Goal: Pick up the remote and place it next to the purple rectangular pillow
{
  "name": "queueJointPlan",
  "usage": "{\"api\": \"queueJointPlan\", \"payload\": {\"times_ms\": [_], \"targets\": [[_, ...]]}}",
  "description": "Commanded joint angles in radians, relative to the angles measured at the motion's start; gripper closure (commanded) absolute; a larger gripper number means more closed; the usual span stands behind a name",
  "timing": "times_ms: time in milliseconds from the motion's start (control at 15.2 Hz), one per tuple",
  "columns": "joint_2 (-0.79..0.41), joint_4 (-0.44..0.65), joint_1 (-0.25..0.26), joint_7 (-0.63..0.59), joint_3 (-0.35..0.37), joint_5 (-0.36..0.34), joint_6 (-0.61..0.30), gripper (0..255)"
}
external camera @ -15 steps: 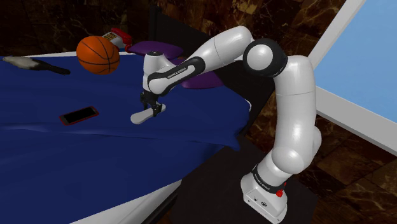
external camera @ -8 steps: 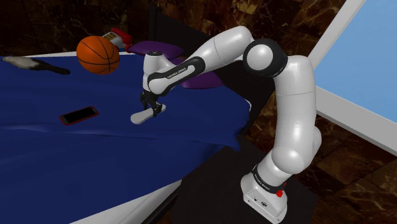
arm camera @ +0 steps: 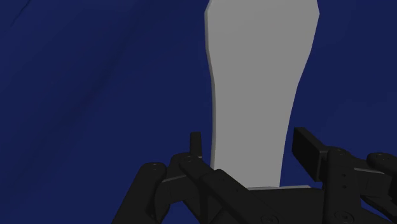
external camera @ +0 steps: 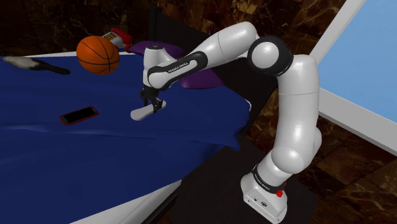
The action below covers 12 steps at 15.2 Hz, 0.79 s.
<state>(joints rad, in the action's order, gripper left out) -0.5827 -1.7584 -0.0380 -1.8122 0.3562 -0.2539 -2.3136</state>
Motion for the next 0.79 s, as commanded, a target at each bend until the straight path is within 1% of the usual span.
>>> {"api": "queueJointPlan", "payload": {"times_ms": [0,726], "targets": [[0.017,0.002,-0.003,0.004,0.005,0.007,0.018,255],[0.100,0.031,-0.020,0.027,0.030,0.046,0.127,255]]}}
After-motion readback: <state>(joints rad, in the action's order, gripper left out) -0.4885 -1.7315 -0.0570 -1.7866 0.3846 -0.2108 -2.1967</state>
